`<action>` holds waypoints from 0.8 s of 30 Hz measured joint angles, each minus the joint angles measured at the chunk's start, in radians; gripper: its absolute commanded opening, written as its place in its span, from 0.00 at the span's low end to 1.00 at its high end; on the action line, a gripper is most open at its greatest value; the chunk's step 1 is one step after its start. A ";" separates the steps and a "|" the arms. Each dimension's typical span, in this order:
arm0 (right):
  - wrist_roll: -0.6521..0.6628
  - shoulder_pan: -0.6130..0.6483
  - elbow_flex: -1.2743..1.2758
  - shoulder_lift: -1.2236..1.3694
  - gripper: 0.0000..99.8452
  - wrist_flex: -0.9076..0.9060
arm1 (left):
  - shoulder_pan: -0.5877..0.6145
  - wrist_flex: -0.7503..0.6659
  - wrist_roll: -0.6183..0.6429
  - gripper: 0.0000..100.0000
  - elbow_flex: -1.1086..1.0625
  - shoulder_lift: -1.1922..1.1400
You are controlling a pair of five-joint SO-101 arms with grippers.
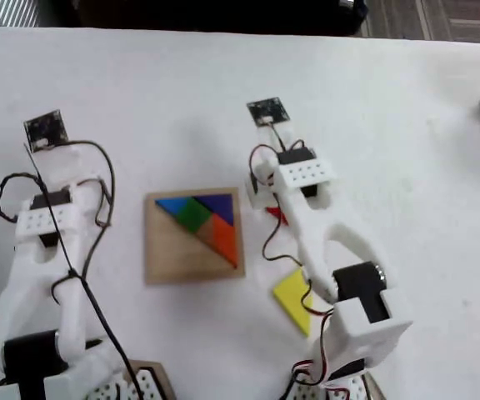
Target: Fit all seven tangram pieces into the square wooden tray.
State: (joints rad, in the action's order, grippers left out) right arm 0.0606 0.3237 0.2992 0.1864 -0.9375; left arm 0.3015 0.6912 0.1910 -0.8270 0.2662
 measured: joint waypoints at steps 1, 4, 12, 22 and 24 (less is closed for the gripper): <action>-0.015 0.000 0.000 0.000 0.25 0.008 | 0.000 0.000 -0.017 0.03 0.000 0.000; -0.035 0.000 0.000 0.000 0.25 0.015 | 0.000 0.000 -0.037 0.03 0.000 0.000; -0.038 0.003 -0.029 0.072 0.25 -0.014 | 0.000 0.000 -0.044 0.03 -0.002 0.000; -0.048 -0.003 -0.097 0.138 0.30 -0.069 | 0.000 0.000 -0.044 0.03 -0.002 0.000; -0.048 -0.003 -0.097 0.138 0.30 -0.069 | 0.000 0.000 -0.044 0.03 -0.002 0.000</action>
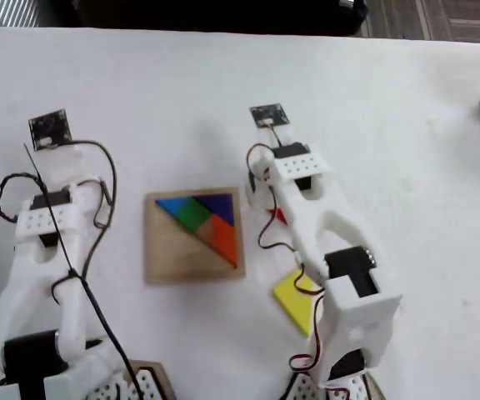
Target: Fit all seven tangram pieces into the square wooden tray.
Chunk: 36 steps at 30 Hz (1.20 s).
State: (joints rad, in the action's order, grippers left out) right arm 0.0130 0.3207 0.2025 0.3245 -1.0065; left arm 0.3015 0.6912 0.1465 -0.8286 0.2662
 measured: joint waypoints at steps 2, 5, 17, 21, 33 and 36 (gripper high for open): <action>0.000 0.000 0.000 0.002 0.30 -0.006 | 0.000 0.000 0.000 0.03 0.000 0.000; 0.000 0.000 0.000 0.002 0.30 -0.018 | 0.000 0.000 0.000 0.03 0.000 0.000; 0.000 -0.018 -0.034 0.034 0.30 -0.018 | 0.000 0.000 0.000 0.03 0.000 0.000; 0.000 -0.018 -0.091 0.080 0.30 -0.074 | 0.000 0.000 0.000 0.03 0.000 0.000; 0.000 -0.025 -0.137 0.098 0.13 -0.127 | 0.000 0.000 0.000 0.03 0.000 0.000; 0.000 -0.025 -0.138 0.098 0.13 -0.135 | 0.000 0.000 0.000 0.03 0.000 0.000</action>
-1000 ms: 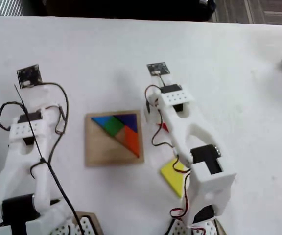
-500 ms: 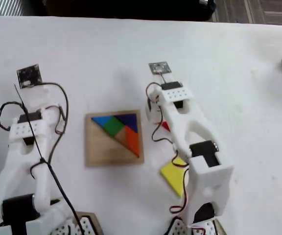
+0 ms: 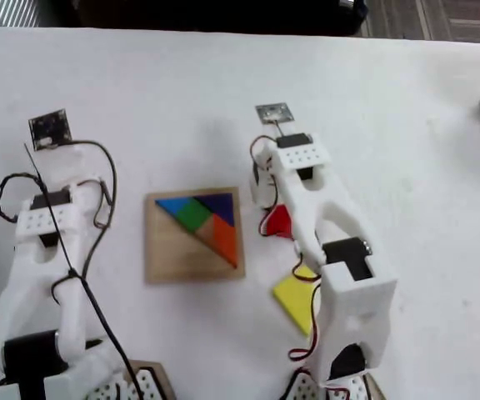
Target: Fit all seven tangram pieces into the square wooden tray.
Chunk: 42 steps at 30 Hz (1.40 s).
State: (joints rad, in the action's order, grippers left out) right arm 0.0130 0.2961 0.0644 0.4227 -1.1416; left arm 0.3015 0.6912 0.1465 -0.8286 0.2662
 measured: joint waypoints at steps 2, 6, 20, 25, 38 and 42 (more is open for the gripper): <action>0.000 0.000 0.000 0.000 0.13 -0.002 | 0.000 0.000 0.000 0.03 0.000 0.000; 0.038 0.000 -0.005 -0.003 0.22 -0.017 | 0.000 0.000 0.000 0.03 0.000 0.000; 0.381 0.029 0.407 -0.370 0.30 0.011 | 0.000 0.000 0.000 0.03 0.000 0.000; 0.457 0.089 0.476 -0.371 0.30 0.089 | 0.000 0.000 0.000 0.03 0.000 0.000; 0.456 0.086 0.431 -0.298 0.30 0.101 | 0.000 0.000 0.000 0.03 0.000 0.000; 0.456 0.087 0.427 -0.296 0.30 0.091 | 0.000 0.000 0.000 0.03 0.000 0.000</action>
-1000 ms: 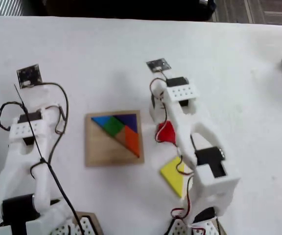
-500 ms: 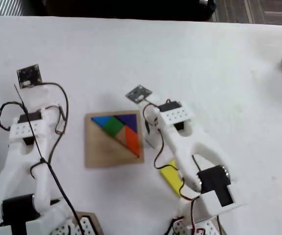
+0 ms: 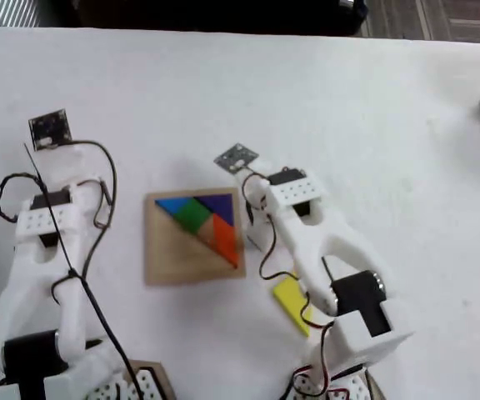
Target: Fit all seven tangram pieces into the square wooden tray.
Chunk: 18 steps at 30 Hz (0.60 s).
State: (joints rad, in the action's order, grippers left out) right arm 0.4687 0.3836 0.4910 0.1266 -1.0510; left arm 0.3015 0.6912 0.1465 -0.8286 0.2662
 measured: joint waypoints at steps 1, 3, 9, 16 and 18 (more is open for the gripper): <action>0.000 0.000 0.000 -0.005 0.30 -0.002 | 0.000 0.000 0.000 0.03 0.000 0.000; 0.000 0.000 0.005 -0.040 0.30 -0.002 | 0.000 0.000 0.000 0.03 0.000 0.000; 0.000 0.032 0.104 -0.141 0.30 0.031 | 0.000 0.000 0.000 0.03 0.000 0.000; -0.048 0.040 0.120 -0.114 0.30 0.058 | 0.000 0.000 0.000 0.03 0.000 0.000; -0.060 0.040 0.098 -0.086 0.30 0.054 | 0.000 0.000 0.000 0.03 0.000 0.000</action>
State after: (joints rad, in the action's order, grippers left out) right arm 0.4089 0.4235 0.5892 0.0407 -0.9973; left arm 0.3015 0.6912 0.1465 -0.8286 0.2662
